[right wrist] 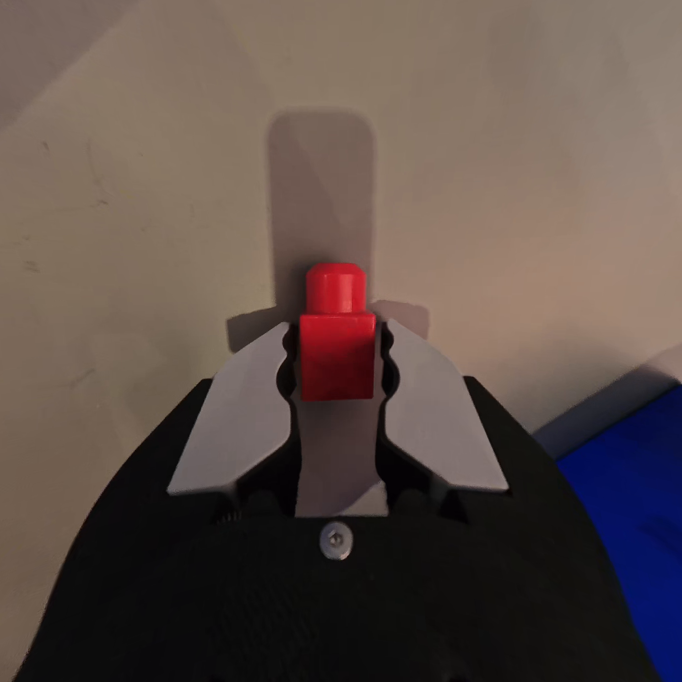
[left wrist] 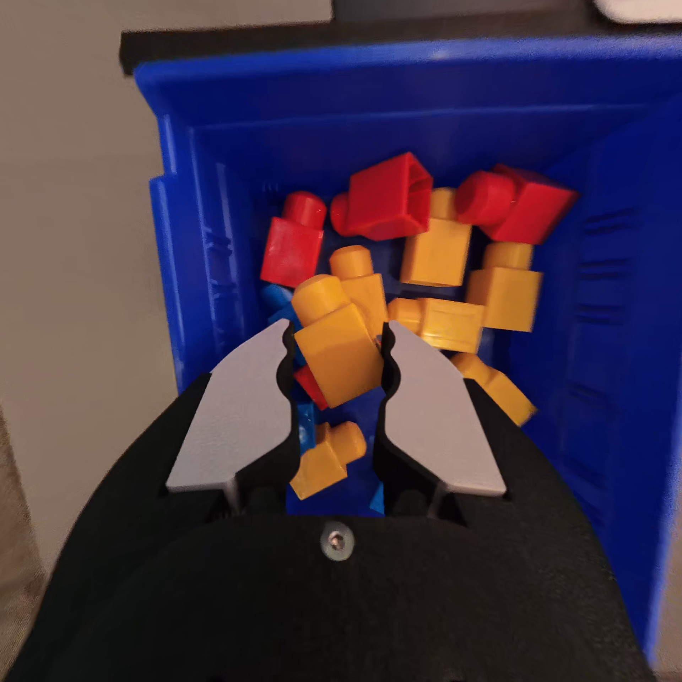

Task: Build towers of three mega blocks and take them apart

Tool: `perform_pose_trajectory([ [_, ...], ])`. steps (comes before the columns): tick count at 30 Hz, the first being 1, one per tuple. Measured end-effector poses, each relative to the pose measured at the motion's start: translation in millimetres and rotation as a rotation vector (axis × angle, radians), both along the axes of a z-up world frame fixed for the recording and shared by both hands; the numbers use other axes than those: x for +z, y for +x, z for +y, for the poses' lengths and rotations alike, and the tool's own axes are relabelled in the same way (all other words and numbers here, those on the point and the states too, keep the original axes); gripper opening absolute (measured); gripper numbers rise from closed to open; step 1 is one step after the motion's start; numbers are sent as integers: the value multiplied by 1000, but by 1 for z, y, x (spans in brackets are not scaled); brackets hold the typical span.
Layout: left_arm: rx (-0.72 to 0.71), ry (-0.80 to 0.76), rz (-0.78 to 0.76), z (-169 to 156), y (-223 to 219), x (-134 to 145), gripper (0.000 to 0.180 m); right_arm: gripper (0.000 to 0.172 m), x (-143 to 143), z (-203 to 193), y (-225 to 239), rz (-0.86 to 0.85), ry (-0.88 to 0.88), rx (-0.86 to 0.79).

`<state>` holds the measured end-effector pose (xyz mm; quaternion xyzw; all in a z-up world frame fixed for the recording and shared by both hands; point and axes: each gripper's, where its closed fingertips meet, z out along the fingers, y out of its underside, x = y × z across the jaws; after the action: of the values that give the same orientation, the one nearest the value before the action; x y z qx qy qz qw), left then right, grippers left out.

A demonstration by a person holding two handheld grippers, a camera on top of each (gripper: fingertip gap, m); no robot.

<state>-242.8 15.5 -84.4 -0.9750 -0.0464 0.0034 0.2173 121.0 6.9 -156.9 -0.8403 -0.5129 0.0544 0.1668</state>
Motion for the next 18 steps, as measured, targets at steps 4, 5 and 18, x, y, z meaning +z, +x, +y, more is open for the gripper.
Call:
perform_pose_trajectory([
  [4, -214, 226, -218, 1, 54, 60, 44, 56, 15, -4, -4, 77, -41, 14],
  [5, -314, 288, -278, -3, 78, 78, 44, 57, 25, -5, -4, 112, -39, 13],
  [18, -1274, 458, -552, -113, 308, 156, 43, 45, 231, -97, -61, 1328, -394, 420],
])
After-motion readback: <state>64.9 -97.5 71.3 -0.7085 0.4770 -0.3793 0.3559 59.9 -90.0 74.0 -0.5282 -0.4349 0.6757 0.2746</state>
